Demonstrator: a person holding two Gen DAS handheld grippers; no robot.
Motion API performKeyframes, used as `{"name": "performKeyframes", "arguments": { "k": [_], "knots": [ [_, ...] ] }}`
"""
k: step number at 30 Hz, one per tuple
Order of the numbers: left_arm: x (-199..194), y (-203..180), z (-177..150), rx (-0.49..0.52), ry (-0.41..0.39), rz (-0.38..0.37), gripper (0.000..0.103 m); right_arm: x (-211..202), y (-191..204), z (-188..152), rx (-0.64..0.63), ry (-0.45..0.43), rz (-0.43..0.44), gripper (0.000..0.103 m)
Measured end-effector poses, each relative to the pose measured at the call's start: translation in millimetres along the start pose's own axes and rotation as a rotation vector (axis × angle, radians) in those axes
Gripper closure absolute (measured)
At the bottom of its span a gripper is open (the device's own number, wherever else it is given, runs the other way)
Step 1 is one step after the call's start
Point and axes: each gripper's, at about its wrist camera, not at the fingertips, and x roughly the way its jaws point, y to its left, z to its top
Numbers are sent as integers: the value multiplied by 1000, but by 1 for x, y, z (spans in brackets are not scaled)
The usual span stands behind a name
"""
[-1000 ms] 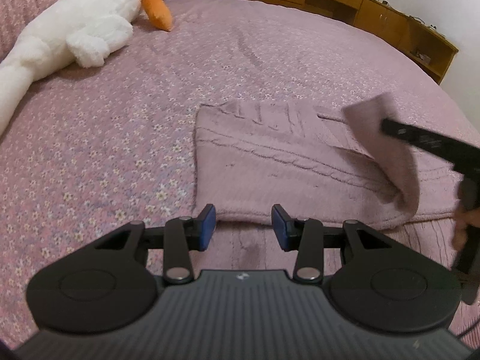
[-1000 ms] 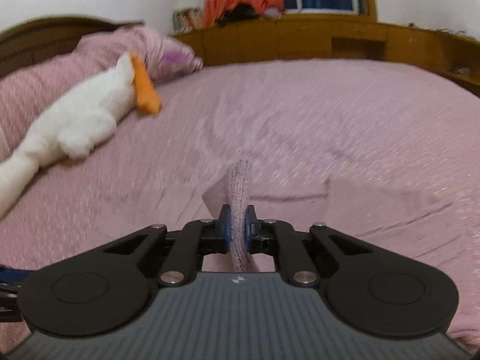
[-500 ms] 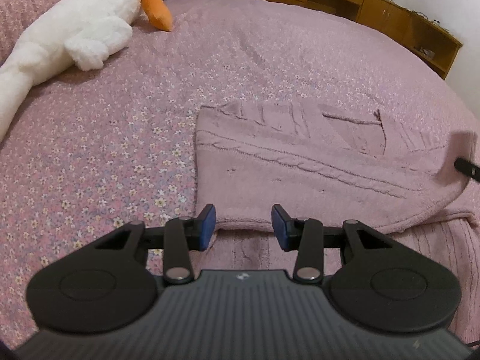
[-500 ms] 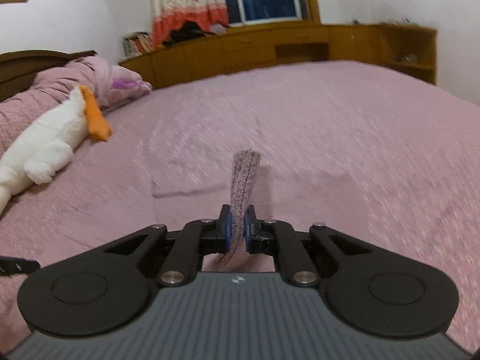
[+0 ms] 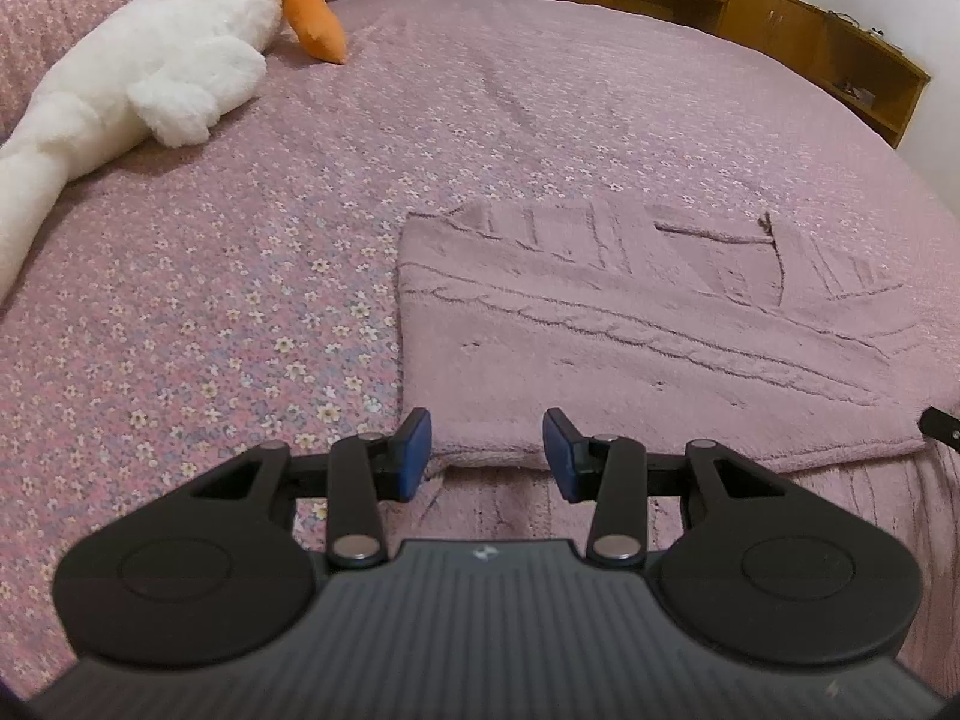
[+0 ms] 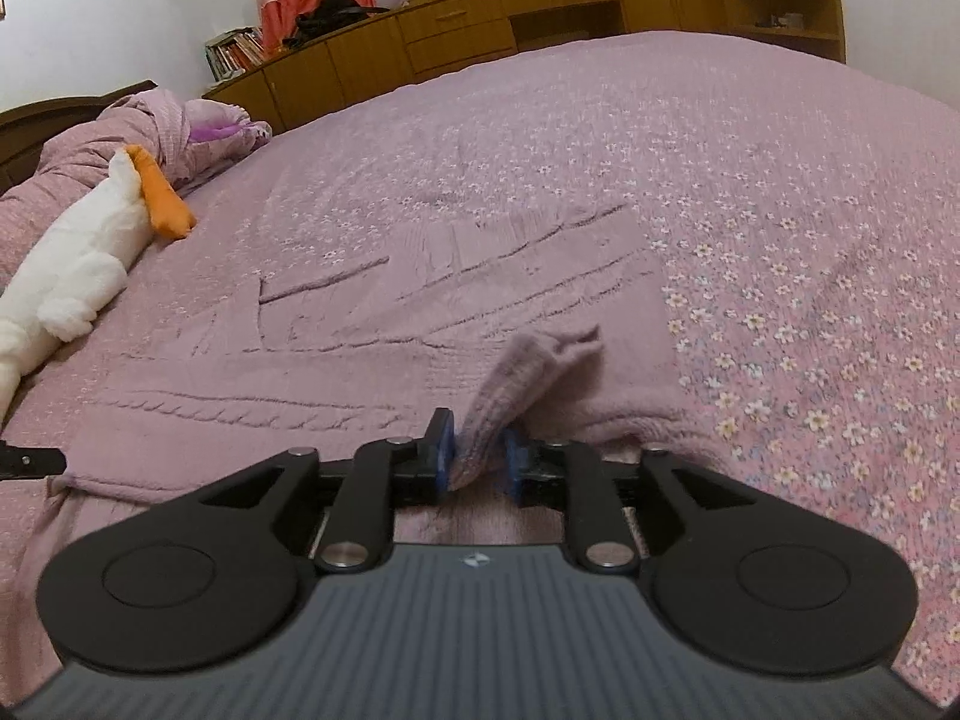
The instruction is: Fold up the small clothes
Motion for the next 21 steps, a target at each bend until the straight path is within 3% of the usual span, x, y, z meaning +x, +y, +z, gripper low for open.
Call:
{"name": "performKeyframes", "arguments": {
  "k": [3, 21],
  "knots": [
    [1, 0, 1, 9, -2, 5, 60, -9, -2, 0, -14, -6, -11, 61],
    [5, 8, 24, 42, -20, 32, 60, -35, -28, 13, 19, -38, 14, 46]
  ]
}}
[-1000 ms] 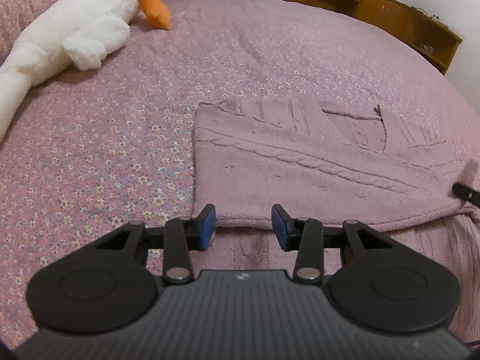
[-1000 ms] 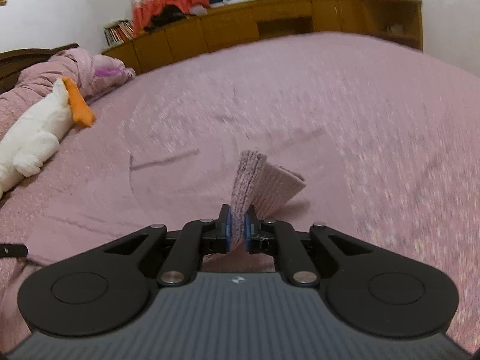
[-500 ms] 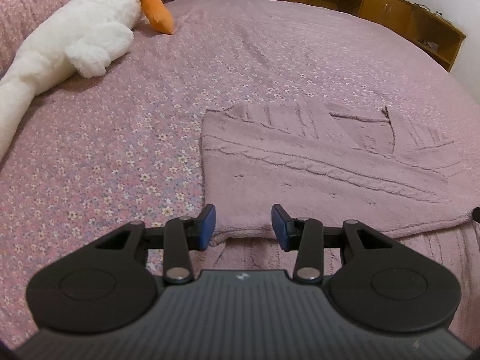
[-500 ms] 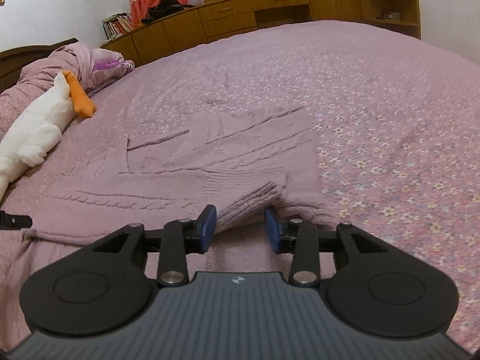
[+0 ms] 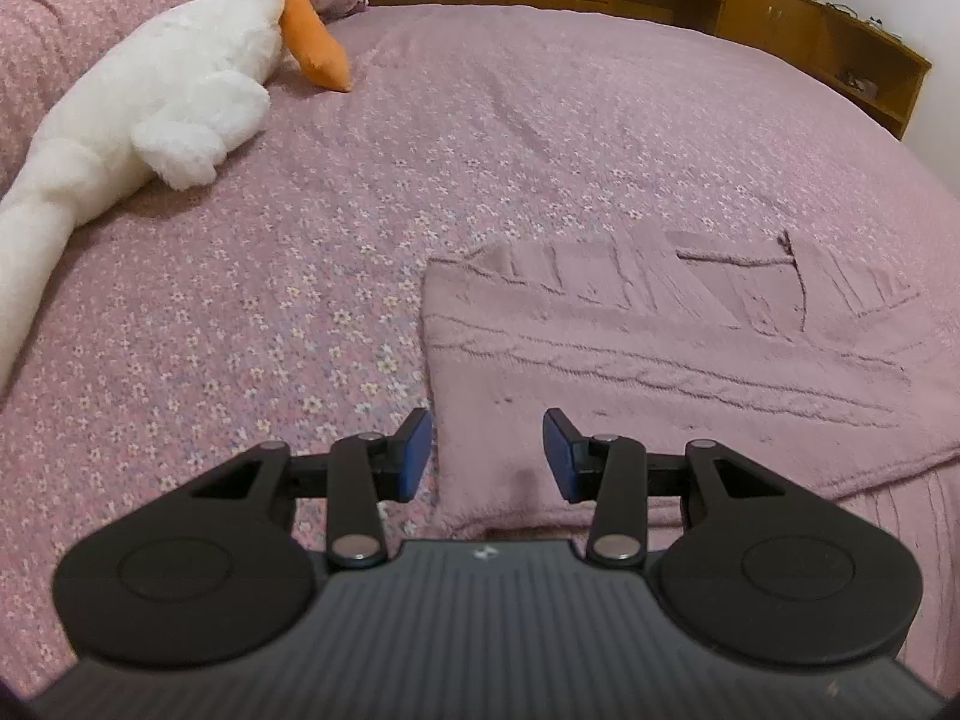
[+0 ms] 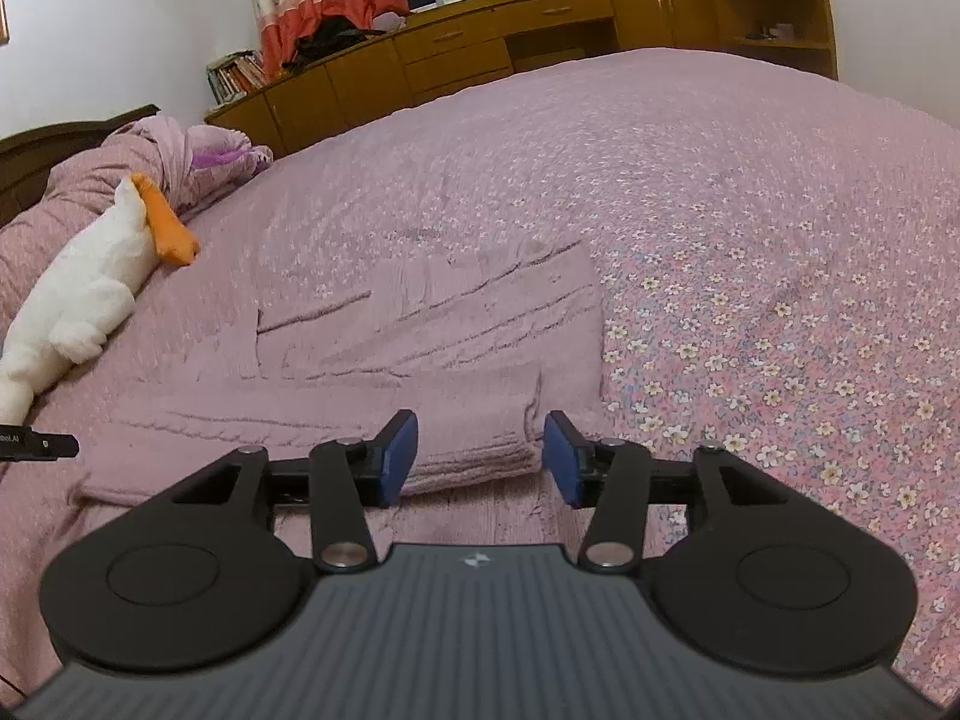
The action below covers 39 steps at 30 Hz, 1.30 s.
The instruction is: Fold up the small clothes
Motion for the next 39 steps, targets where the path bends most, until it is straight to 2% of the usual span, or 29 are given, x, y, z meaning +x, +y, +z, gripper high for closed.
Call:
{"name": "performKeyframes", "arguments": {
  "k": [6, 8, 9, 10, 15, 24, 26, 31, 33, 35, 36, 37, 38, 39],
  "knots": [
    [13, 5, 7, -31, 14, -3, 60, 8, -3, 8, 8, -16, 4, 41],
    [18, 7, 8, -38, 17, 0, 52, 12, -6, 10, 20, -15, 3, 40],
    [20, 7, 8, -46, 16, 4, 45, 14, -8, 10, 26, -14, 2, 40],
    [22, 8, 9, -55, 11, 7, 43, 17, -9, 12, 31, -12, 2, 40],
    [32, 11, 11, -64, 5, 12, 43, 35, -12, 18, 48, 14, 23, 40],
    [57, 25, 16, -105, -17, 82, 43, 72, -3, 18, 24, 79, 9, 40],
    [62, 29, 17, -139, -24, 57, 43, 75, -1, 16, 13, 80, 0, 40],
    [77, 30, 21, -233, -30, -72, 43, 78, 2, 13, -4, 77, -5, 40],
    [84, 25, 21, -245, -28, -73, 43, 78, 3, 13, -6, 75, 0, 40],
    [89, 20, 20, -235, -45, -59, 45, 78, 5, 12, -11, 69, -5, 43],
    [90, 18, 18, -230, -63, -45, 55, 78, 6, 11, -15, 66, -8, 48],
    [89, 17, 16, -224, -79, -35, 75, 78, 7, 11, -21, 64, -8, 52],
    [88, 17, 13, -226, -95, -34, 83, 78, 9, 10, -28, 62, -9, 62],
    [86, 18, 11, -241, -116, -36, 85, 77, 11, 9, -37, 59, -9, 73]
  ]
}}
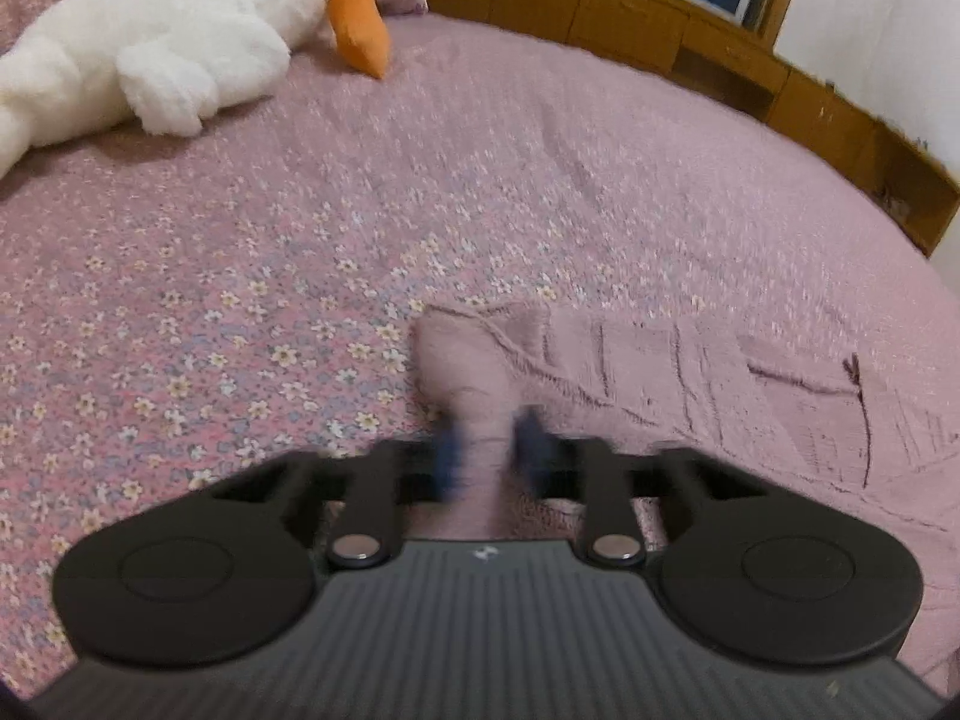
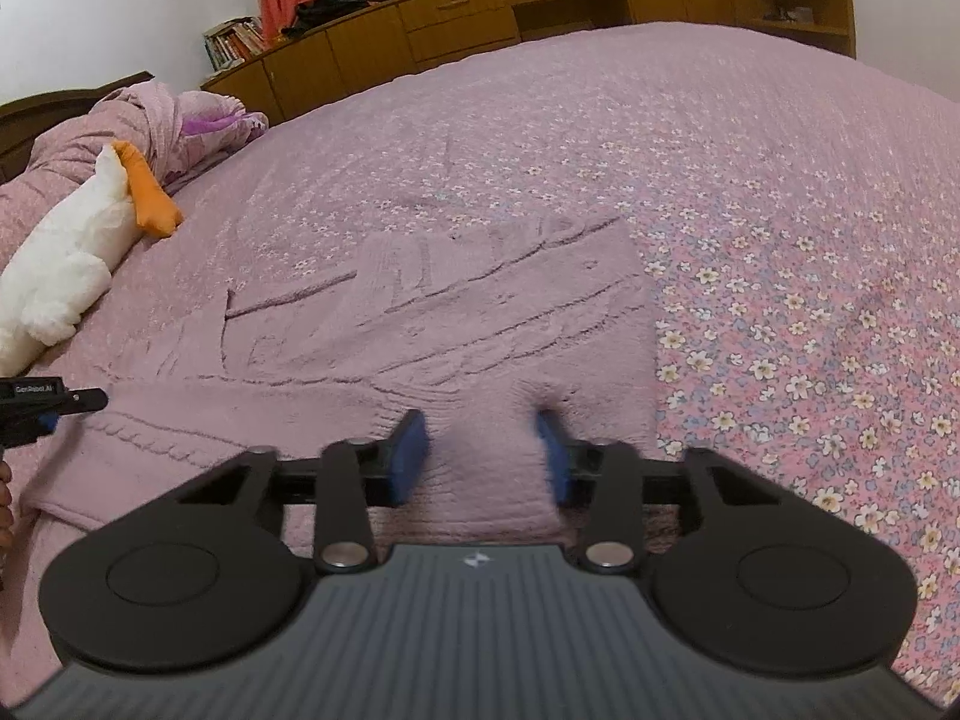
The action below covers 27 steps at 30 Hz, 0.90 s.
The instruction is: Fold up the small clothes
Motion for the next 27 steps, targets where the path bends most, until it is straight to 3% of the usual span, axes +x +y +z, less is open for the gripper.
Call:
{"name": "performKeyframes", "arguments": {
  "k": [2, 3, 9, 13, 17, 19, 22, 24, 27],
  "knots": [
    [-6, 5, -3, -27, -38, 3, 88, -2, 4, 1, -20, -13, 7, 87],
    [-9, 6, -5, -33, -61, 15, 89, -4, 6, 2, -31, -29, 8, 89],
    [-15, 14, -8, -82, -136, 64, 90, -22, 35, 17, -181, -213, -7, 89],
    [-10, 24, -10, -125, -114, 65, 90, 3, 33, 24, -165, -173, -39, 89],
    [-7, 24, -10, -92, -105, 65, 89, 39, 11, 12, -76, -57, -73, 88],
    [-5, 24, -9, -87, -96, 62, 87, 39, 2, 9, -37, -77, -48, 87],
    [-6, 23, -6, -67, -78, 64, 82, 38, 1, 11, -30, -67, -53, 78],
    [-9, 21, -2, -33, -66, 81, 76, 36, 0, 13, -19, -62, -44, 60],
    [-21, 21, 2, 11, -65, 98, 71, 25, -3, 16, 11, -72, -39, 49]
  ]
}}
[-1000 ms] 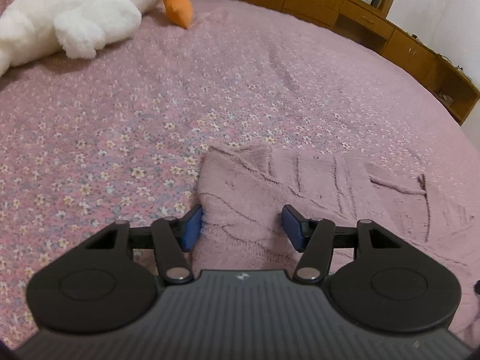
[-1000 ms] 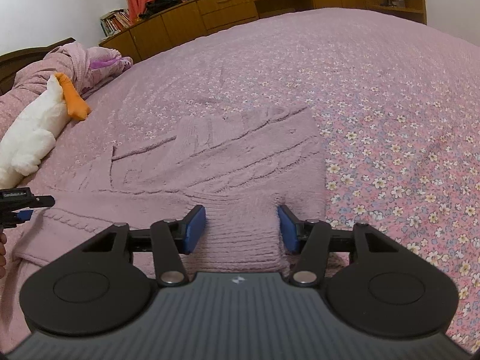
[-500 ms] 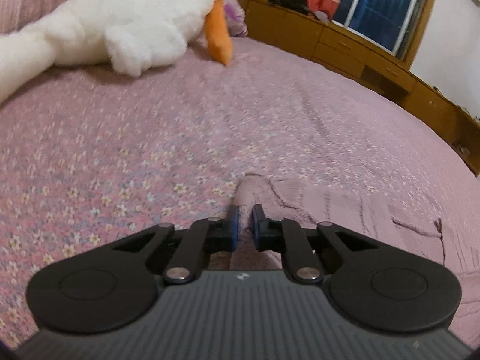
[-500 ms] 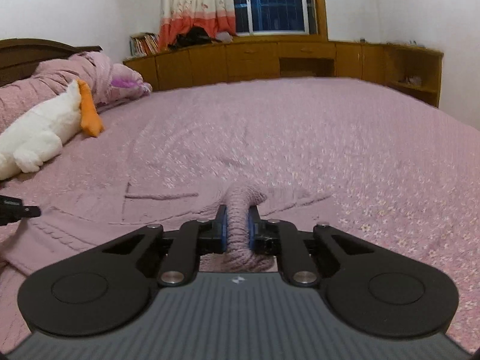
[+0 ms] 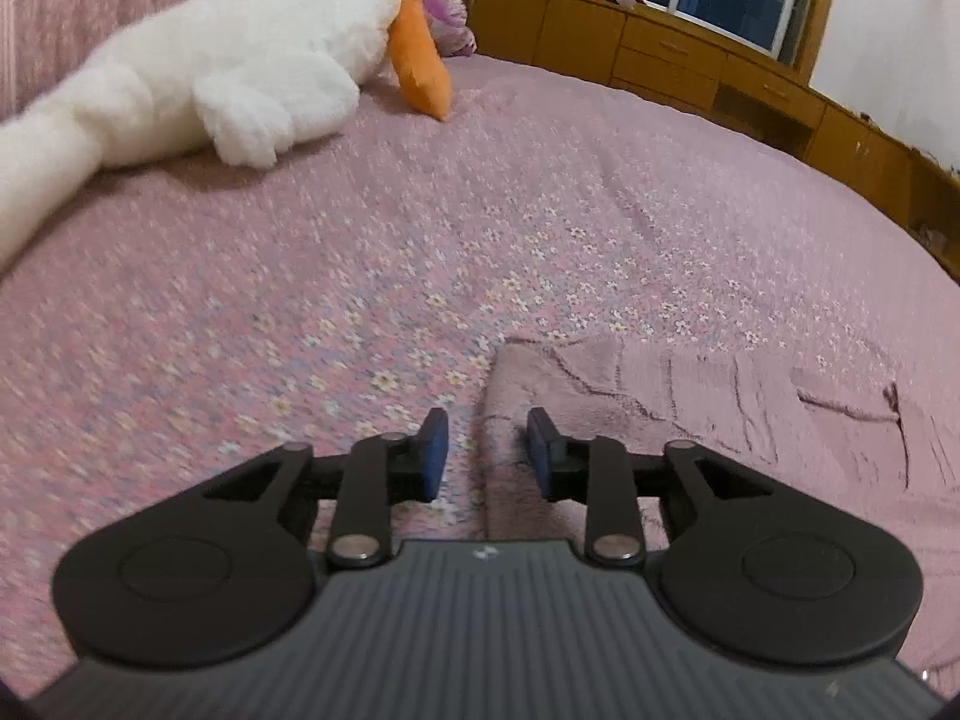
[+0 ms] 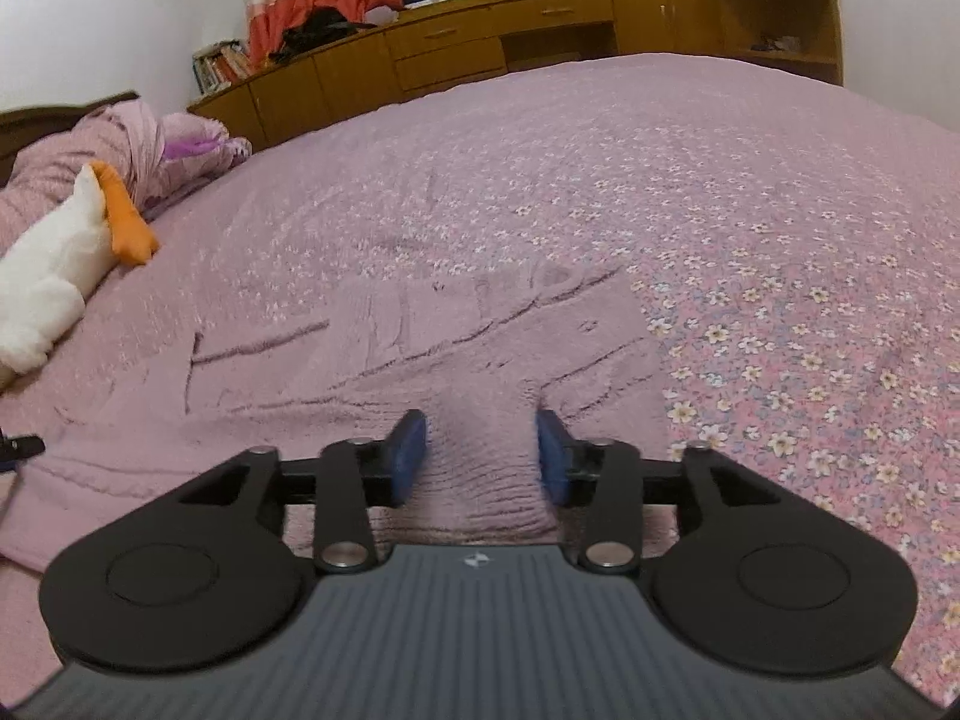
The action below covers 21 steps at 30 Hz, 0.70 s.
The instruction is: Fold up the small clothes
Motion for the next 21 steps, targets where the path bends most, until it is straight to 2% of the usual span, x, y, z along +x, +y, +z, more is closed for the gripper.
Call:
{"name": "performKeyframes", "arguments": {
  "k": [9, 16, 21],
  "knots": [
    [-51, 12, 12, 75, 1, -16, 71, -55, -10, -1, 39, -37, 19, 37],
    [-99, 14, 17, 198, -19, -27, 71, -104, -6, -8, -16, -30, 81, 36],
    [-130, 12, 9, 233, -9, -57, 70, -138, 1, -14, -60, -18, 130, 35]
  ]
}}
